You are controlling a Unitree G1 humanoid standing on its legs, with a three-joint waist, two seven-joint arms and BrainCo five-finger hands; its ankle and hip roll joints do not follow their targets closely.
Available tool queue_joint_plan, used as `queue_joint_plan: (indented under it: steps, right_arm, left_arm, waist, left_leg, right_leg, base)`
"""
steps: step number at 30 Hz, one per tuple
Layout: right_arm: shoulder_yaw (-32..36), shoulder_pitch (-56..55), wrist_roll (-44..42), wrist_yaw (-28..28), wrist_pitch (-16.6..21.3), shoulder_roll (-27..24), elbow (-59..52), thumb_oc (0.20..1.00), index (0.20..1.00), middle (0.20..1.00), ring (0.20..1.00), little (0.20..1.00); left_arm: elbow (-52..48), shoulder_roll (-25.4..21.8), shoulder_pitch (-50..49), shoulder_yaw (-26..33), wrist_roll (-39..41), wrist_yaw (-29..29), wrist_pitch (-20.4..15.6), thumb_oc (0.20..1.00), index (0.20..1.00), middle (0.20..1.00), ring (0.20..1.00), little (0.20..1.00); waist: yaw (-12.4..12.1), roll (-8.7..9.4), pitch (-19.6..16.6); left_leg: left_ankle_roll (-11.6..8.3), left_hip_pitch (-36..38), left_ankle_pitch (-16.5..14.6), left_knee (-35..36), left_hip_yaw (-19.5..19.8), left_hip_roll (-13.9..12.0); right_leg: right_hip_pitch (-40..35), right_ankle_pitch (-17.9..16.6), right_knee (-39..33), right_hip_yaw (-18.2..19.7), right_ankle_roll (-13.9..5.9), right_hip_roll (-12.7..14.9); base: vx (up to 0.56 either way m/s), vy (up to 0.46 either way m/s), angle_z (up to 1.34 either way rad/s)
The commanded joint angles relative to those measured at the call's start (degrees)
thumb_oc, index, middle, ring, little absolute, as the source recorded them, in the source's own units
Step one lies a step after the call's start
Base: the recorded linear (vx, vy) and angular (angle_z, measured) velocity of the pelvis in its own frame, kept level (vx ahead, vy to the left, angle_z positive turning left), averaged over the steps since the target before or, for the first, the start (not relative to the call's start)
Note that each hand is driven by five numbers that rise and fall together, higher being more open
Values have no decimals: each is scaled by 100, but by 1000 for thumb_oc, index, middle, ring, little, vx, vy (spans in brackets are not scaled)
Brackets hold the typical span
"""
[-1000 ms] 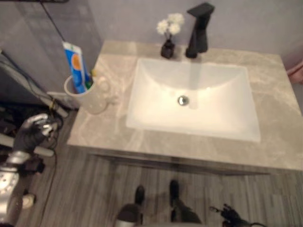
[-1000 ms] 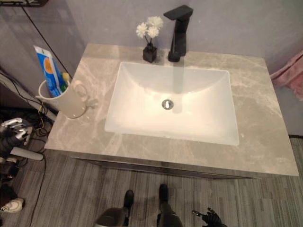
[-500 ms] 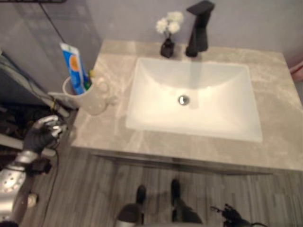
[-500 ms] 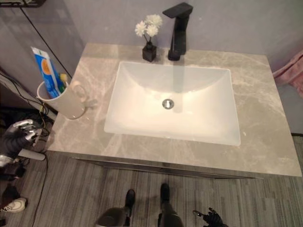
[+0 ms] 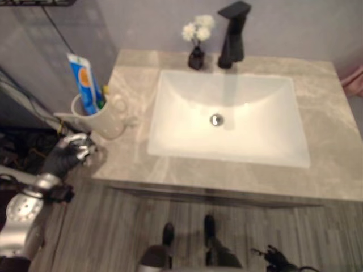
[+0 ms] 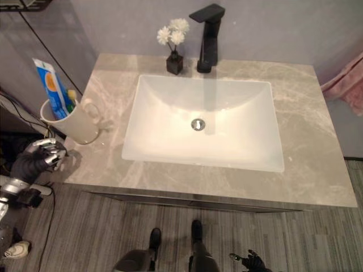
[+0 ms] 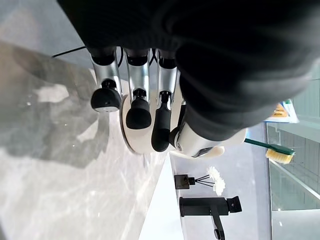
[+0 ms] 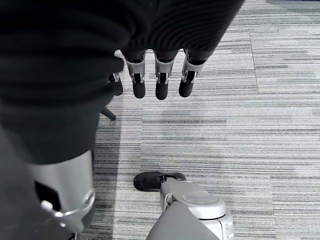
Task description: Put brush and paste in cup on sink, flatten towel.
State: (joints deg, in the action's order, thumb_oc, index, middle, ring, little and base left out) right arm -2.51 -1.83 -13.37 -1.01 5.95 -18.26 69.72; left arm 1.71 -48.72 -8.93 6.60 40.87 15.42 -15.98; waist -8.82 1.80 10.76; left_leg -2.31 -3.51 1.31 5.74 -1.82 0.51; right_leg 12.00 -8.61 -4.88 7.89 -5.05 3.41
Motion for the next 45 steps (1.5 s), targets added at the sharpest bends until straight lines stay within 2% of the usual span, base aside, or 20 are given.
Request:
queue_joint_plan:
  steps: [1,22,45]
  right_arm:
    - [-293,252,154,-51,-5,-96,170,1000,1000,1000,1000,1000]
    - [-271,226,153,-96,-26,-82,283,1000,1000,1000,1000,1000]
    - [-428,336,183,-117,-15,-118,242,1000,1000,1000,1000,1000]
  left_arm:
    - [84,-255,331,22,125,-27,-348,200,200,200,200,200]
    - [230,-85,543,73,-6,-272,-431,200,200,200,200,200]
    - [518,-1,1059,-488,-86,-218,-410,200,200,200,200,200]
  waist:
    - [48,43,-62]
    - [99,45,-26]
    - [225,59,-33]
  left_leg:
    - [-19,221,-470,-74,67,-69]
    - [-28,197,-481,-74,33,-63]
    - [-54,261,-518,-74,-44,-92]
  right_leg:
    - [258,-214,21,-49,-634,535]
    - [293,-219,17,-29,-634,534]
    - [317,-206,25,39,-620,513]
  base:
    - [0,0,0]
    - [0,0,0]
    - [1,0,-1]
